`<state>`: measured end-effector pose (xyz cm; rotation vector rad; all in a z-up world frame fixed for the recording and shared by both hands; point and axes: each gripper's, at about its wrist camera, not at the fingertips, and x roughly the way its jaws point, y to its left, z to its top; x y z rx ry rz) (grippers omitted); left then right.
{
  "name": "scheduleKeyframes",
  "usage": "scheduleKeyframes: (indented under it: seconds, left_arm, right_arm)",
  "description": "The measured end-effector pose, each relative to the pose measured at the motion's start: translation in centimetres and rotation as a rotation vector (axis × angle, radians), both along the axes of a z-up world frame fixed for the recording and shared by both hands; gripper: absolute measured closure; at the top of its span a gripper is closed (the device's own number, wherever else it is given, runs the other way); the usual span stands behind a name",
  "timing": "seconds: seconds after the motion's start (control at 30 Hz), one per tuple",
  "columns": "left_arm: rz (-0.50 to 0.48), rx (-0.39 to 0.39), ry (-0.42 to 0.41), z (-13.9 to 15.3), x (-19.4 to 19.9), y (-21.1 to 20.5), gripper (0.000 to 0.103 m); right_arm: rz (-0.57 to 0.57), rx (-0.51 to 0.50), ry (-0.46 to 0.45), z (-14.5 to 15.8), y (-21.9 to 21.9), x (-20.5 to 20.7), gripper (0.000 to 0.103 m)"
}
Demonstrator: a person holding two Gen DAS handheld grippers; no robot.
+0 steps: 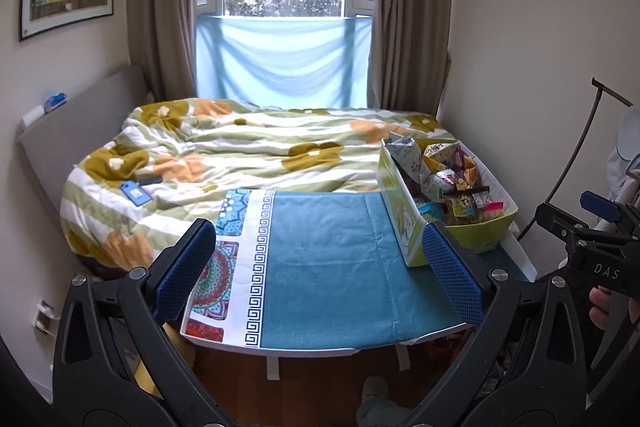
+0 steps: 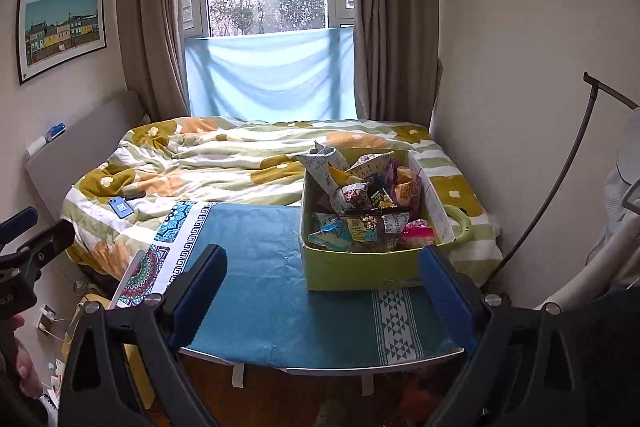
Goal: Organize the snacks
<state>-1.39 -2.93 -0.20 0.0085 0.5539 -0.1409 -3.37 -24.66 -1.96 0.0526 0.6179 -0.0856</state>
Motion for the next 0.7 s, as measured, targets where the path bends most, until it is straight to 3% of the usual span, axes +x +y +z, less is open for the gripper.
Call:
scheduleKeyframes:
  seconds: [0.7]
  left_arm:
    - [-0.008, 0.021, -0.018, -0.08, 0.51, -0.52, 0.001]
  right_arm:
    - [-0.003, 0.000, -0.004, 0.21, 0.41, 0.32, 0.008]
